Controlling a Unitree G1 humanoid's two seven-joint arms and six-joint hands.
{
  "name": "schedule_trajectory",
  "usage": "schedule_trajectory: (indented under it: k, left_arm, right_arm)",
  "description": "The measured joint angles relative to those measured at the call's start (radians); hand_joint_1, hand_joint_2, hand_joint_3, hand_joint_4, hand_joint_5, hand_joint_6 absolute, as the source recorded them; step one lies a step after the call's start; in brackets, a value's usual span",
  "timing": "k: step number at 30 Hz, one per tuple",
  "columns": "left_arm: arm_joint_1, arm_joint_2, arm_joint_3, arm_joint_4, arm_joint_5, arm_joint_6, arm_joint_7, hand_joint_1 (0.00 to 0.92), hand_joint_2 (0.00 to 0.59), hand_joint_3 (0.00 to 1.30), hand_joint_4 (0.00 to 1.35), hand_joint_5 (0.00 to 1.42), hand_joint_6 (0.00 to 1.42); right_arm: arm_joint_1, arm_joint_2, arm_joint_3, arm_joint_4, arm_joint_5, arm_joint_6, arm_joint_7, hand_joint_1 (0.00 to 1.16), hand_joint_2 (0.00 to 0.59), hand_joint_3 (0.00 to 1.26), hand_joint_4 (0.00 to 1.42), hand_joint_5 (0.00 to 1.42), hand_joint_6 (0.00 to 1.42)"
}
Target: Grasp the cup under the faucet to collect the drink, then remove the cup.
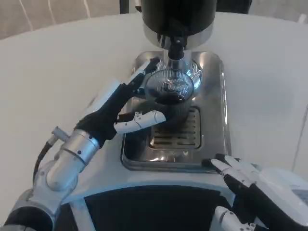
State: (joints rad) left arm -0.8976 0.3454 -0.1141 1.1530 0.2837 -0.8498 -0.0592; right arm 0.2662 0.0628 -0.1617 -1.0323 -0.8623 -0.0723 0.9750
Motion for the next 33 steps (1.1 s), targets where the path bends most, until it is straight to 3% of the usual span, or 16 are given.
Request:
schedule_trajectory:
  k: [9,23,33]
  left_arm:
    - [-0.001,-0.009,0.018,0.0,-0.012,0.0,0.0,0.324,0.074,0.09,0.07,0.41,0.38]
    - [-0.001,-0.003,0.028,0.001,-0.043,0.0,-0.046,0.327,0.074,0.09,0.08,0.39,0.42]
    - [-0.002,-0.012,0.025,0.008,-0.054,0.001,-0.067,0.356,0.075,0.09,0.08,0.39,0.43]
  right_arm:
    - [0.026,0.0,-0.011,0.0,0.008,0.0,0.0,0.0,0.581,0.08,0.0,0.0,0.0]
    - [0.029,0.002,0.046,0.0,-0.015,0.048,0.003,0.0,0.569,0.09,0.0,0.0,0.0]
    - [0.028,0.002,0.048,0.0,-0.02,0.052,0.003,0.0,0.568,0.09,0.0,0.0,0.0]
